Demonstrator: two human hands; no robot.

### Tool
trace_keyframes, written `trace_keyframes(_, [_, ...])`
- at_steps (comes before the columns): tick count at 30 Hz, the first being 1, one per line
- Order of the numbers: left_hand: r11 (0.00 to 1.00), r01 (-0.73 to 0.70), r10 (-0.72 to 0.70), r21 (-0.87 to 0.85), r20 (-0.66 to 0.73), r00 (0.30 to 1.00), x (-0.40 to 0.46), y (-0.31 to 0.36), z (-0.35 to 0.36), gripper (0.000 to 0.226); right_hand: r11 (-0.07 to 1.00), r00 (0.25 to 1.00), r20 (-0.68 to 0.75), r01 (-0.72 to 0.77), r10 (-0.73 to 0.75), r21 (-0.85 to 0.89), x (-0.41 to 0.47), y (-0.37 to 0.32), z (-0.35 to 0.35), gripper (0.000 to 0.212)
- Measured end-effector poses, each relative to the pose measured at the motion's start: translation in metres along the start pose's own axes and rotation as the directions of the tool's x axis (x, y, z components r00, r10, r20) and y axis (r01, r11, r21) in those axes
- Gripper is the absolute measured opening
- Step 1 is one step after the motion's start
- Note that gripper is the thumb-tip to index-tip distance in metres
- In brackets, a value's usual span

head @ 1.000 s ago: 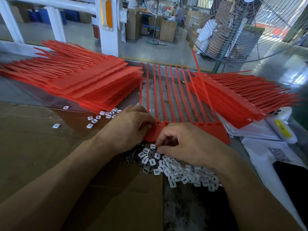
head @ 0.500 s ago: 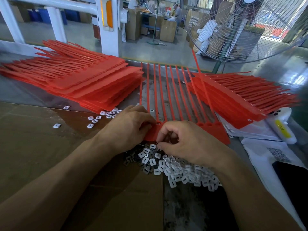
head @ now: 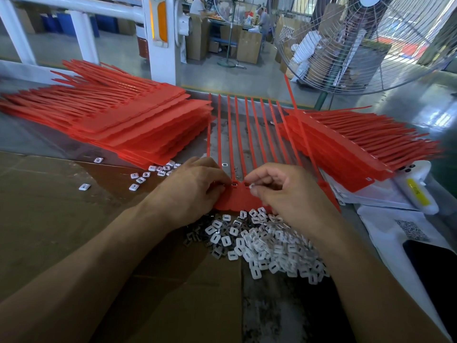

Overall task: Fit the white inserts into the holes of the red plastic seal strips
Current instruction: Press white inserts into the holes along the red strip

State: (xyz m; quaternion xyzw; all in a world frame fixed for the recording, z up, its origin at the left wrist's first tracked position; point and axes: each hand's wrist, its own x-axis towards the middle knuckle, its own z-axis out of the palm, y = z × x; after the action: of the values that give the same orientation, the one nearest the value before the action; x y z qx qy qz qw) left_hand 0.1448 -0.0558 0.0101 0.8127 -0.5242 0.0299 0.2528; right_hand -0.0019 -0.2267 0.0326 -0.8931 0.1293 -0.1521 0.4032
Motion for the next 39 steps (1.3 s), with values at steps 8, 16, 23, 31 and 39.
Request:
trace_keyframes(8, [1.000,0.004,-0.004,0.005,0.013,1.000,0.000,-0.001,0.000,0.028,0.990,0.967,-0.217,-0.117,0.131,0.076,0.011,0.020,-0.005,0.021])
trace_keyframes(16, [1.000,-0.002,0.002,0.007,0.006,1.000,-0.001,0.001,-0.001,0.029,0.993,0.968,-0.223,-0.119,0.115,-0.006,0.014,0.028,-0.004,0.019])
trace_keyframes(23, [1.000,-0.001,0.001,0.013,0.013,1.000,-0.001,0.001,-0.002,0.029,0.989,0.964,-0.225,-0.125,0.141,0.082,0.014,0.027,-0.005,0.022])
trace_keyframes(31, [1.000,0.005,-0.005,0.012,0.013,1.000,-0.001,0.002,-0.002,0.029,0.985,0.966,-0.210,-0.127,0.149,0.118,0.014,0.028,-0.006,0.023])
trace_keyframes(39, [1.000,0.003,-0.003,0.013,0.016,1.000,-0.001,0.000,-0.001,0.029,0.988,0.958,-0.242,-0.149,0.156,0.047,0.017,0.027,0.000,0.019])
